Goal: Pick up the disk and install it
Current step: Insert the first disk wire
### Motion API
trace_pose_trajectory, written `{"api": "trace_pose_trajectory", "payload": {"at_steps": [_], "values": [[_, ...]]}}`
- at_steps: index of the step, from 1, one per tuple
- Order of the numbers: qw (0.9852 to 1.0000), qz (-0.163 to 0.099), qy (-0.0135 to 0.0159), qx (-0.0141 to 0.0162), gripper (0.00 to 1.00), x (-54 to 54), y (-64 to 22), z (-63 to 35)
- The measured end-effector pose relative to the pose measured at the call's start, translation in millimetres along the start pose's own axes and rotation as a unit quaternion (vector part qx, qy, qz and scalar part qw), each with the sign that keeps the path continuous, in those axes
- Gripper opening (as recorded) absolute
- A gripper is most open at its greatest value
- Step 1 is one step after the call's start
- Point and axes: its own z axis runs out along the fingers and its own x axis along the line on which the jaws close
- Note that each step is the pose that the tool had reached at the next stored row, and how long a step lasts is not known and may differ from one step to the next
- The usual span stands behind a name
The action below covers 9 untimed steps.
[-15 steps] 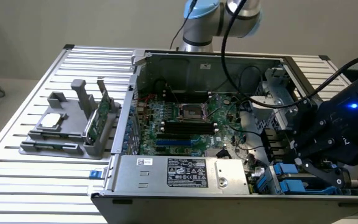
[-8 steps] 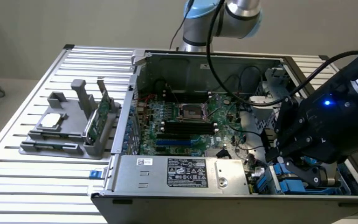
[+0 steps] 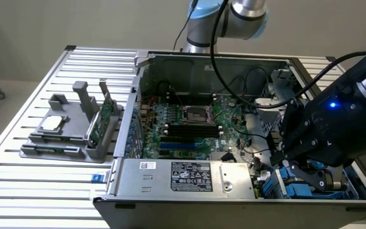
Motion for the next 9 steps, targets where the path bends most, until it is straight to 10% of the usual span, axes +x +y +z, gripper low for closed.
{"api": "trace_pose_trajectory", "payload": {"at_steps": [9], "values": [[1.0,0.0,0.0,-0.0001,0.11,0.0,0.0,0.0]]}}
